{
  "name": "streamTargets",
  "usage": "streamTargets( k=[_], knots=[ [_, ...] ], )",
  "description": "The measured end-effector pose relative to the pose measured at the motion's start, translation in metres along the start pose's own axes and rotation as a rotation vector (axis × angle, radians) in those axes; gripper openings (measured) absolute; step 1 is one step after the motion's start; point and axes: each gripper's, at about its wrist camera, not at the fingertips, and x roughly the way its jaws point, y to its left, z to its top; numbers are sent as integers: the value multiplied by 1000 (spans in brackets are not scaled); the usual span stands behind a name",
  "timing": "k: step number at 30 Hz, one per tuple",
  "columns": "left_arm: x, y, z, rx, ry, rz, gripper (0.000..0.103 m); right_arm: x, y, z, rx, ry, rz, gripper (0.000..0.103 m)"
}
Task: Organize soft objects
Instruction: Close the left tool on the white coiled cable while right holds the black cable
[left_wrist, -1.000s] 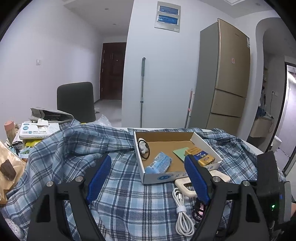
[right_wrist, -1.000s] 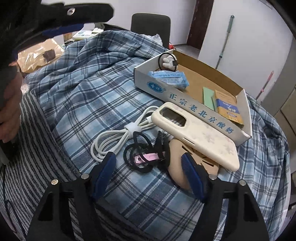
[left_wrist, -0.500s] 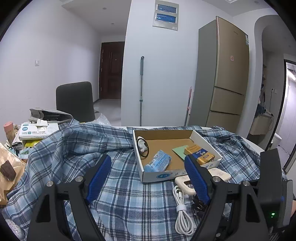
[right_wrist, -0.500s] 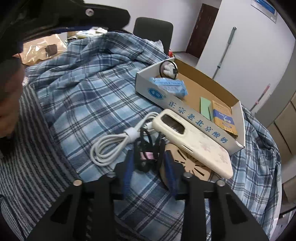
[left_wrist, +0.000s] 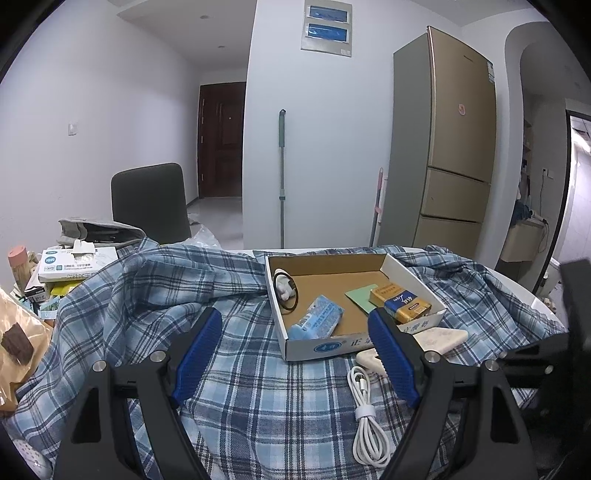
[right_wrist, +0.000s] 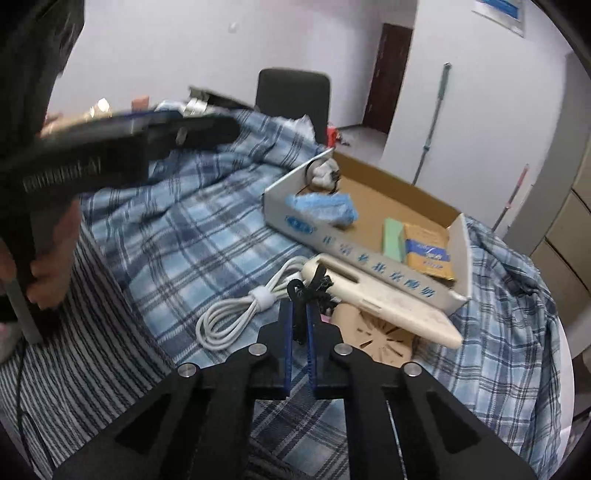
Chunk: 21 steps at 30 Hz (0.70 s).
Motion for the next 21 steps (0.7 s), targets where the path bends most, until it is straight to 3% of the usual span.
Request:
streamTargets(
  k=[7,13,21],
  knots=[
    [-1,-1,-1,2,-2,3,83,-38,-18,6,66,-129,1,6],
    [2,-4,-2,20,10,1,83,-60,-34,1,142,-204,-61,6],
    [8,-14,-8,68,39,-9,83,-48,-47,-20,204,-207,-169,6]
  ],
)
